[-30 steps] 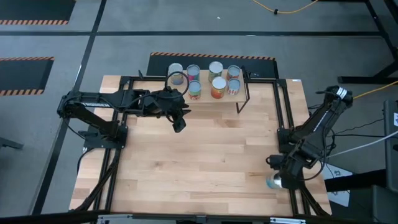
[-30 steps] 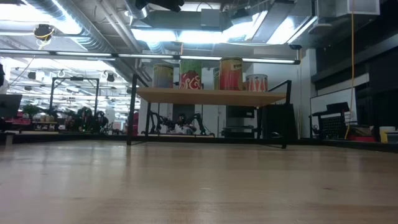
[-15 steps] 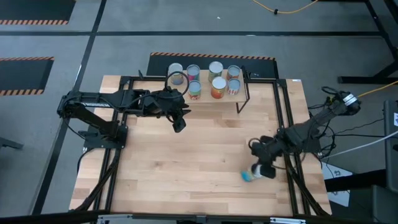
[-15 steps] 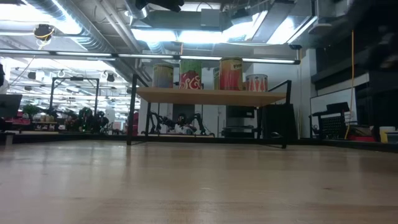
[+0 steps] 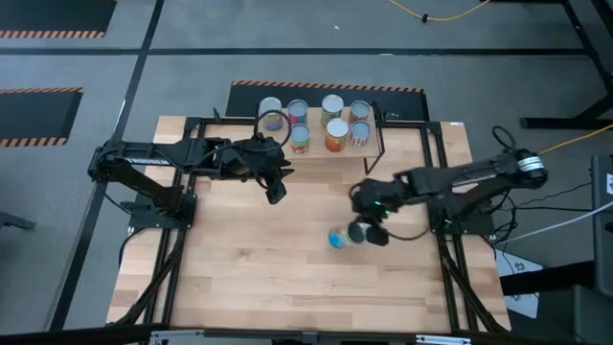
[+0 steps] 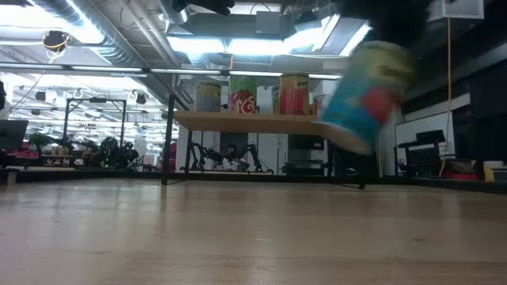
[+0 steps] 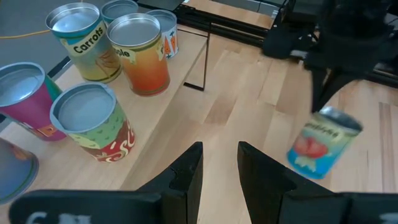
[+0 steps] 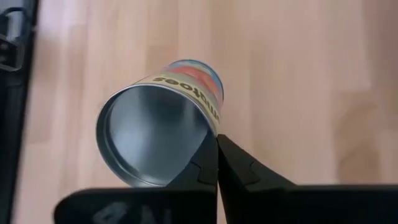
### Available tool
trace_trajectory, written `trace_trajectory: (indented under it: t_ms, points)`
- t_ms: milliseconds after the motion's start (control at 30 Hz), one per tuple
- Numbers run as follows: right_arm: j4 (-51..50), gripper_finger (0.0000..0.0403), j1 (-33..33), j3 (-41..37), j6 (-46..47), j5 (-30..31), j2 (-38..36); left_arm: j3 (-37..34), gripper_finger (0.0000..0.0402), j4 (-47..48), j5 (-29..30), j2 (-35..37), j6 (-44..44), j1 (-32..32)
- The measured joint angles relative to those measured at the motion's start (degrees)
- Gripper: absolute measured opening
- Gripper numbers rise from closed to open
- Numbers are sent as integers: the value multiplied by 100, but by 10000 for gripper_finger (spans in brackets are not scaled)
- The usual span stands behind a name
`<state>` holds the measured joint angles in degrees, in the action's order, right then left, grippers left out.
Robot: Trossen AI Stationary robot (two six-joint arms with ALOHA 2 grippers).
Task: Pick and place cans onto a shelf
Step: Put the canned tomatoes on the shelf
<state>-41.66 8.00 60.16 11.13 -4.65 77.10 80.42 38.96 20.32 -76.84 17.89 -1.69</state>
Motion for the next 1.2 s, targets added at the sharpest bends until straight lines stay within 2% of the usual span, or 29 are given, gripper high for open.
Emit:
trace_trajectory:
  t_ms: [267,467,733,1033,1200]
  points:
    - [-613,1,-713,1575,-1349,6,1555,0,94,0,0,0,-2,0]
    - [-866,5,-1056,2369,-1679,5,2359,0,94,2,-2,0,-3,0]
    - [-882,7,-1313,2542,-1932,-2,2969,0,94,3,-35,0,-2,0]
    - [-873,9,-1389,2548,-1916,-15,3023,0,94,7,-42,0,-4,1]
    - [-792,35,-1389,2546,-1912,-10,3031,0,94,7,-43,0,-4,1]
